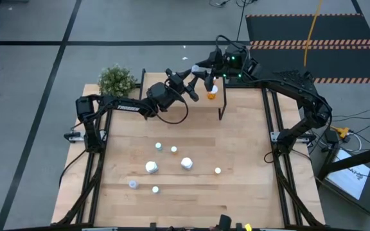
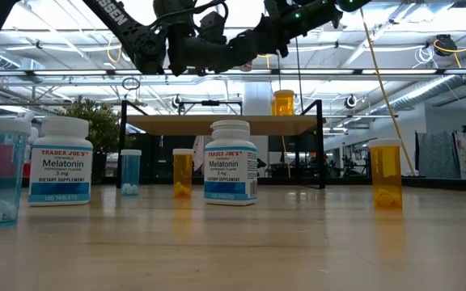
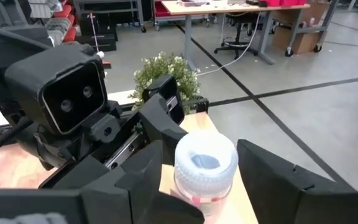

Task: Pick and place medicine bottles onto shelf by color
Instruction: Put the top transparent pill bottle on the shelf

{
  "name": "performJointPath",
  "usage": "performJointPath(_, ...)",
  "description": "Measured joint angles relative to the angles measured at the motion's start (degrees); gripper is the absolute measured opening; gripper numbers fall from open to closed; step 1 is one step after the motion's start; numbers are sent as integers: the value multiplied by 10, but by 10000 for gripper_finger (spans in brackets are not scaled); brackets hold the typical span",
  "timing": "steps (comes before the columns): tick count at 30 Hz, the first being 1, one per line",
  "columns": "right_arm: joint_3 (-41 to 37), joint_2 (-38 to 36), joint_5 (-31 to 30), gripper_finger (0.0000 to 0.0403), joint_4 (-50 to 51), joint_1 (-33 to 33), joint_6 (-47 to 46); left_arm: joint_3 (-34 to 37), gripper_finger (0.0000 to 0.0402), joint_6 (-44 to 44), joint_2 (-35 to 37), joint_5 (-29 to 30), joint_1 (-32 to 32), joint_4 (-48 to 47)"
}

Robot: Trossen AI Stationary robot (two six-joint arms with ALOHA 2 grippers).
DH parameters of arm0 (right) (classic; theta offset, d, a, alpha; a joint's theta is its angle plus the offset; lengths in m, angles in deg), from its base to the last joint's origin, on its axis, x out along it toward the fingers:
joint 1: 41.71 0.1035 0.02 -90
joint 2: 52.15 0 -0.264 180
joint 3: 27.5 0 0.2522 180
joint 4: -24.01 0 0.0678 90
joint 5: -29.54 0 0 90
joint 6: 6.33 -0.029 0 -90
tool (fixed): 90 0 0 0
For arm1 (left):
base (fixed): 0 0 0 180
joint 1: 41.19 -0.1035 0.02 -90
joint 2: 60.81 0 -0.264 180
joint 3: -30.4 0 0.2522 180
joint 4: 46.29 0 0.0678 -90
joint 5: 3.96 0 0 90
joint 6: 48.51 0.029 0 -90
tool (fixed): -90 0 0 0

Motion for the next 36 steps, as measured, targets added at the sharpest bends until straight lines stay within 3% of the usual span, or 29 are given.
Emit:
performJointPath(10,0,0,-1,141,6,0,3,0,175,0,0,0,0,-1)
performJointPath(18,0,0,-1,148,4,0,6,0,179,-5,0,0,2,-2)
performJointPath(24,0,0,0,143,6,-5,11,0,245,2,2,31,16,-17)
performJointPath(30,0,0,-1,145,11,-19,16,0,323,25,56,54,34,-120)
performJointPath(36,0,1,-2,145,-1,-37,20,0,340,14,147,52,65,-284)
